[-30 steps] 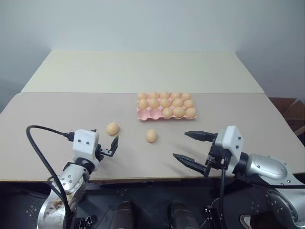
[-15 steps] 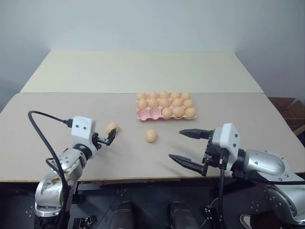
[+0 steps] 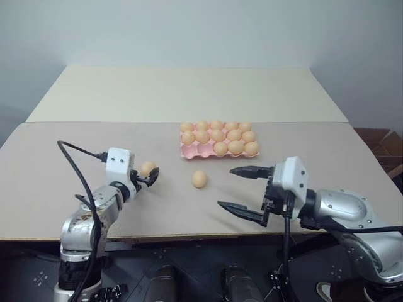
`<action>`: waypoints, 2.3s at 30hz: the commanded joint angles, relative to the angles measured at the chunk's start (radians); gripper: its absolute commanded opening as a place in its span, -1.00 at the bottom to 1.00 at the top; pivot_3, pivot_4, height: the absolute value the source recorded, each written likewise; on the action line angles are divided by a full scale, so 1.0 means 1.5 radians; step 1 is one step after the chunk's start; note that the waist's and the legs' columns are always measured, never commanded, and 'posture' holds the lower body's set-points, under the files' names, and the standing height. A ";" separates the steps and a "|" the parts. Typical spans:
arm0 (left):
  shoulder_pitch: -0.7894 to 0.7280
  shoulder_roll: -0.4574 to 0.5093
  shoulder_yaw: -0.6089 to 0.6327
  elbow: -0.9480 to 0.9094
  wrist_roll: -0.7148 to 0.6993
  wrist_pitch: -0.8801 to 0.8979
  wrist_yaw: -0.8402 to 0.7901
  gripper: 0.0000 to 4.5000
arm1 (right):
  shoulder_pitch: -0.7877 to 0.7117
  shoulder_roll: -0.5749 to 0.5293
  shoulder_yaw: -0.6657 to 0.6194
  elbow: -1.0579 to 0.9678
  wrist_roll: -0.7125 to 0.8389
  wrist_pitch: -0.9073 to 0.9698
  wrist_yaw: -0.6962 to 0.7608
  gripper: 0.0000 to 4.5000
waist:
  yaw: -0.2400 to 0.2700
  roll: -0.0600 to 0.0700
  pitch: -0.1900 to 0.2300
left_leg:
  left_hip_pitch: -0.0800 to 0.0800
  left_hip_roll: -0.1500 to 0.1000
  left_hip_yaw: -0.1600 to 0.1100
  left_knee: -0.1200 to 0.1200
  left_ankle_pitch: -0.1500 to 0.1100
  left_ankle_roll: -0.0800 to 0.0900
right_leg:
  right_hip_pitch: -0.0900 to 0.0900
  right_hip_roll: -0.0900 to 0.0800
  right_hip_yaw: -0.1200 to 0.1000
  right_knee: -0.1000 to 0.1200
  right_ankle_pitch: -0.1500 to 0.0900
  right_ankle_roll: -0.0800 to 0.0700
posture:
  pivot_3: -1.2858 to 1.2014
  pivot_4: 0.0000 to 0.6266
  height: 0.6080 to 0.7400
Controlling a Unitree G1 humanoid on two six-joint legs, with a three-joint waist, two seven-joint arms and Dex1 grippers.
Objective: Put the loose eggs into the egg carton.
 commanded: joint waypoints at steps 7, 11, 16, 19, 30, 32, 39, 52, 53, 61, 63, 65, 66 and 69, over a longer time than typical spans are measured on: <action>-0.028 0.010 -0.014 0.032 0.007 -0.015 -0.012 -0.22 | 0.010 -0.008 -0.001 -0.023 -0.014 -0.038 0.010 1.00 | 0.000 0.000 0.000 | 0.000 0.000 0.000 0.000 0.000 0.000 | 0.000 0.000 0.000 0.000 0.000 0.000 | 0.03 -0.52 1.00; -0.027 0.023 -0.028 0.015 0.021 -0.045 -0.021 -0.44 | 0.002 -0.010 -0.003 -0.005 -0.019 -0.044 0.015 1.00 | 0.000 0.000 0.000 | 0.000 0.000 0.000 0.000 0.000 0.000 | 0.000 0.000 0.000 0.000 0.000 0.000 | 0.03 -0.52 1.00; -0.070 0.050 -0.098 -0.027 0.034 -0.092 -0.075 -0.50 | 0.012 -0.012 -0.024 -0.011 -0.019 -0.043 0.010 1.00 | 0.003 0.000 0.000 | 0.000 0.000 0.000 0.000 0.000 0.000 | 0.000 0.000 0.000 0.000 0.000 0.000 | 0.03 -0.52 1.00; -0.120 0.040 -0.134 -0.001 0.029 -0.108 -0.103 -0.50 | 0.018 -0.009 -0.040 -0.018 -0.012 -0.033 -0.007 1.00 | 0.010 0.000 0.000 | 0.000 0.000 0.000 0.000 0.000 0.000 | 0.000 0.000 0.000 0.000 0.000 0.000 | 0.03 -0.52 1.00; -0.324 -0.006 -0.255 0.321 0.123 -0.314 -0.204 -0.50 | 0.018 -0.014 -0.050 -0.042 -0.001 0.009 -0.067 1.00 | 0.013 0.000 0.000 | 0.000 -0.001 0.000 0.000 0.000 0.000 | 0.000 0.000 0.000 0.000 0.000 0.000 | 0.03 -0.52 1.00; -0.344 -0.016 -0.263 0.373 0.139 -0.352 -0.217 -0.50 | 0.019 -0.016 -0.050 -0.045 0.001 0.011 -0.071 1.00 | 0.013 0.000 0.000 | -0.001 -0.001 0.000 0.000 0.000 0.000 | 0.000 0.000 0.000 0.000 0.000 0.000 | 0.03 -0.52 1.00; -0.380 -0.045 -0.265 0.486 0.170 -0.428 -0.243 -0.50 | 0.023 -0.022 -0.055 -0.053 0.009 0.017 -0.081 1.00 | 0.013 0.000 0.000 | -0.002 -0.001 0.000 0.001 0.000 0.000 | -0.001 0.000 0.000 0.000 0.000 0.000 | 0.03 -0.52 1.00; -0.374 -0.056 -0.237 0.505 0.183 -0.470 -0.260 0.80 | 0.029 -0.025 -0.051 -0.060 0.009 0.016 -0.084 1.00 | 0.013 0.000 0.000 | -0.002 -0.001 0.000 0.001 0.000 0.000 | -0.001 0.000 0.000 0.000 0.000 0.001 | 0.03 -0.52 1.00; -0.369 -0.052 -0.231 0.492 0.181 -0.467 -0.260 0.80 | 0.030 -0.025 -0.050 -0.061 0.008 0.015 -0.084 1.00 | 0.013 0.000 0.000 | -0.002 -0.001 0.000 0.001 0.000 0.000 | -0.001 0.000 0.000 0.000 0.000 0.001 | 0.03 -0.52 1.00; -0.294 -0.030 -0.170 0.292 0.143 -0.360 -0.239 0.80 | 0.038 -0.026 -0.053 -0.065 0.008 0.011 -0.085 1.00 | 0.012 0.000 0.000 | -0.002 -0.001 -0.001 0.001 0.000 0.000 | -0.001 0.000 0.000 0.000 0.000 0.001 | 0.03 -0.52 1.00; -0.257 -0.025 -0.147 0.212 0.118 -0.299 -0.229 0.80 | 0.042 -0.025 -0.056 -0.067 0.011 0.014 -0.088 1.00 | 0.012 0.000 0.000 | -0.002 -0.001 -0.001 0.001 0.000 0.000 | 0.000 0.000 0.000 0.000 0.000 0.001 | 0.03 -0.52 1.00; -0.215 -0.022 -0.123 0.133 0.091 -0.234 -0.215 0.80 | 0.048 -0.021 -0.061 -0.071 0.018 0.020 -0.097 1.00 | 0.011 0.000 0.000 | -0.002 -0.001 -0.001 0.001 0.000 0.000 | 0.000 0.000 0.000 0.000 0.000 0.001 | 0.03 -0.52 1.00; -0.190 -0.019 -0.114 0.094 0.082 -0.206 -0.210 0.88 | 0.052 -0.017 -0.065 -0.074 0.022 0.024 -0.104 1.00 | 0.010 0.000 0.000 | -0.002 -0.001 -0.001 0.001 0.000 0.000 | 0.000 0.000 0.000 0.001 0.000 0.001 | 0.03 -0.52 1.00; -0.097 -0.010 -0.086 -0.034 0.055 -0.119 -0.184 1.00 | 0.076 0.007 -0.089 -0.091 0.048 0.053 -0.159 1.00 | 0.006 0.000 0.000 | -0.001 0.000 -0.001 0.001 0.000 0.000 | 0.000 0.000 0.000 0.001 0.000 0.001 | 0.03 -0.52 1.00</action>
